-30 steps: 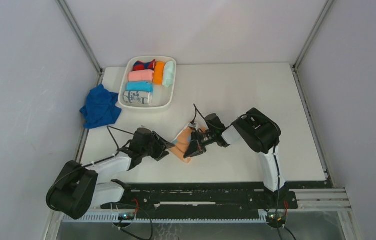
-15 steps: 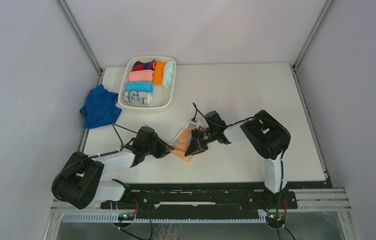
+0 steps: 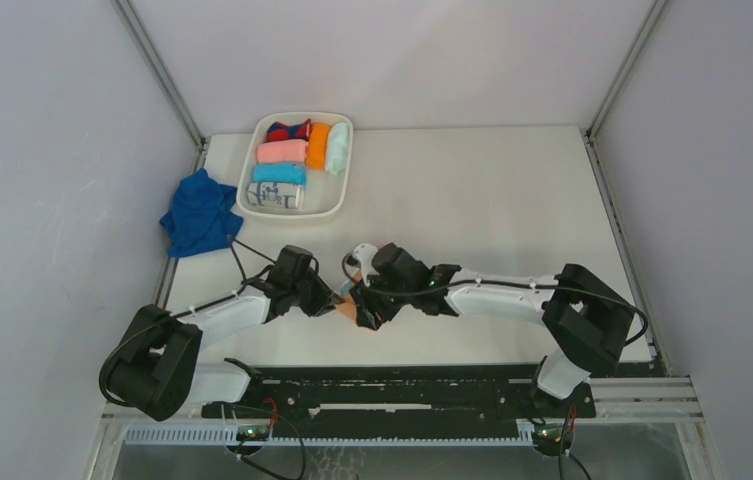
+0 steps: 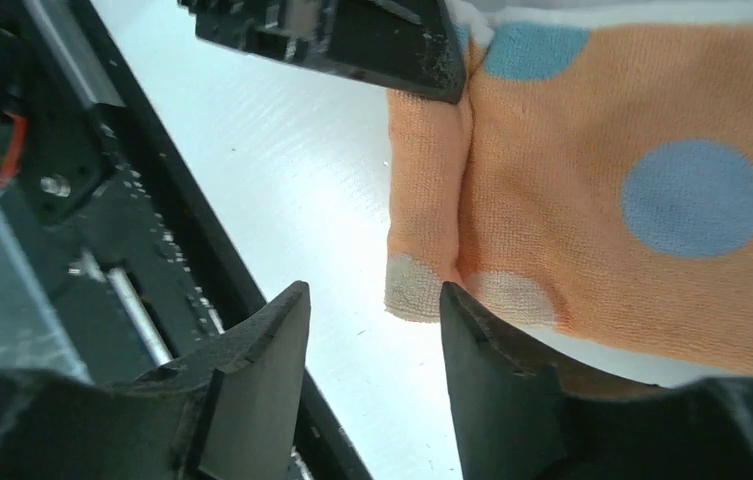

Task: Roll the towels
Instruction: Roll the towel at the center of the board.

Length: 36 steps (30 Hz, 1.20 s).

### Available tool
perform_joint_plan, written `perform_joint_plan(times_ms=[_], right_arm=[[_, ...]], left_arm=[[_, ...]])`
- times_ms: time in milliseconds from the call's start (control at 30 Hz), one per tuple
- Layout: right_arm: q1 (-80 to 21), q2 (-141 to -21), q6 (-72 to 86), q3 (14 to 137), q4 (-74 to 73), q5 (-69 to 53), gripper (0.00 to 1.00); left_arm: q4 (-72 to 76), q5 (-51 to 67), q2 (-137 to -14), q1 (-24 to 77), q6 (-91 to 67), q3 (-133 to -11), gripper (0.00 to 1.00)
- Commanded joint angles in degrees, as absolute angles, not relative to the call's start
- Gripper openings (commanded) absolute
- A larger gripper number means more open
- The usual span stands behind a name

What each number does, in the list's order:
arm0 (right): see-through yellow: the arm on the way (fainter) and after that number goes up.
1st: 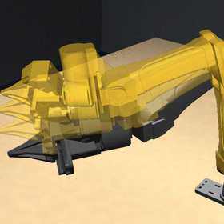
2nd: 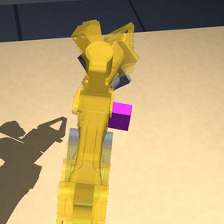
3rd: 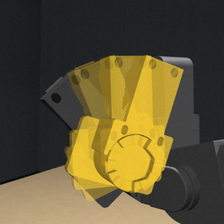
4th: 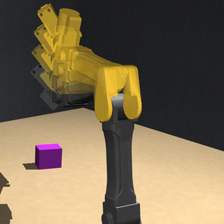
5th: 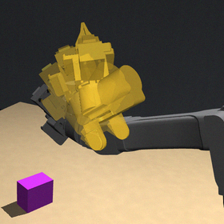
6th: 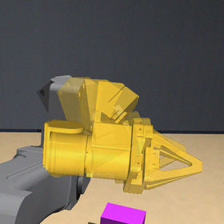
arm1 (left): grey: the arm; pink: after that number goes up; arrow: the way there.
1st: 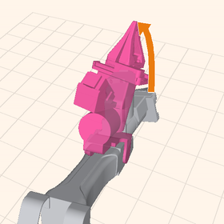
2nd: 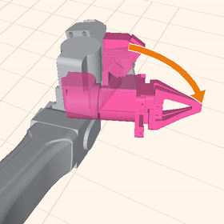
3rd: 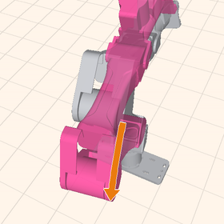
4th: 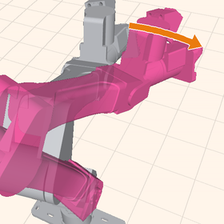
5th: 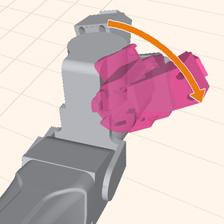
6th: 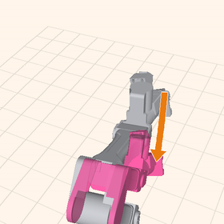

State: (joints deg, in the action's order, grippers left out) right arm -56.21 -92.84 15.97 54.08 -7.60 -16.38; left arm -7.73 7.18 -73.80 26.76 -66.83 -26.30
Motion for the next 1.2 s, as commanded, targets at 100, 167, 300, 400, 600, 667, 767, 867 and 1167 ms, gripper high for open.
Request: perform_joint_plan(times_ms=[100, 167, 300, 400, 600, 667, 767, 867, 1167], right_arm=[[-66.33, -91.61, 4.05, 57.08, -8.26, 10.02, 0.54], [-68.60, -92.62, 2.25, 57.61, -7.76, 13.42, 0.55], [-72.27, -95.91, -0.52, 59.73, -7.84, 19.04, 0.56], [-74.18, -98.53, -1.75, 61.43, -8.52, 21.55, 0.56], [-77.10, -103.74, -2.78, 64.36, -11.53, 25.95, 0.55], [-77.72, -104.49, -2.80, 64.43, -11.89, 26.33, 0.54], [-78.19, -105.53, -2.64, 64.42, -12.60, 26.94, 0.52], [-78.63, -106.67, -2.60, 64.42, -13.91, 28.28, 0.47], [-76.33, -106.46, -0.11, 64.34, -15.07, 20.12, 0.16]], left_arm=[[-16.54, 5.34, -74.81, 26.88, -62.54, -29.89, 0.06], [-16.84, 5.38, -75.07, 26.92, -62.44, -30.22, 0.06], [-17.05, 5.49, -75.22, 26.85, -62.33, -30.34, 0.06], [-17.05, 5.62, -75.02, 26.84, -62.44, -30.47, 0.06], [-17.04, 5.65, -75.03, 26.87, -62.42, -30.50, 0.06], [-17.00, 5.70, -75.32, 26.85, -62.48, -30.63, 0.06], [-17.05, 5.59, -75.32, 26.82, -62.48, -30.82, 0.06], [-17.05, 5.47, -75.16, 26.88, -62.62, -30.70, 0.06], [-18.02, 4.57, -73.97, 26.83, -62.51, -31.10, 0.11]])
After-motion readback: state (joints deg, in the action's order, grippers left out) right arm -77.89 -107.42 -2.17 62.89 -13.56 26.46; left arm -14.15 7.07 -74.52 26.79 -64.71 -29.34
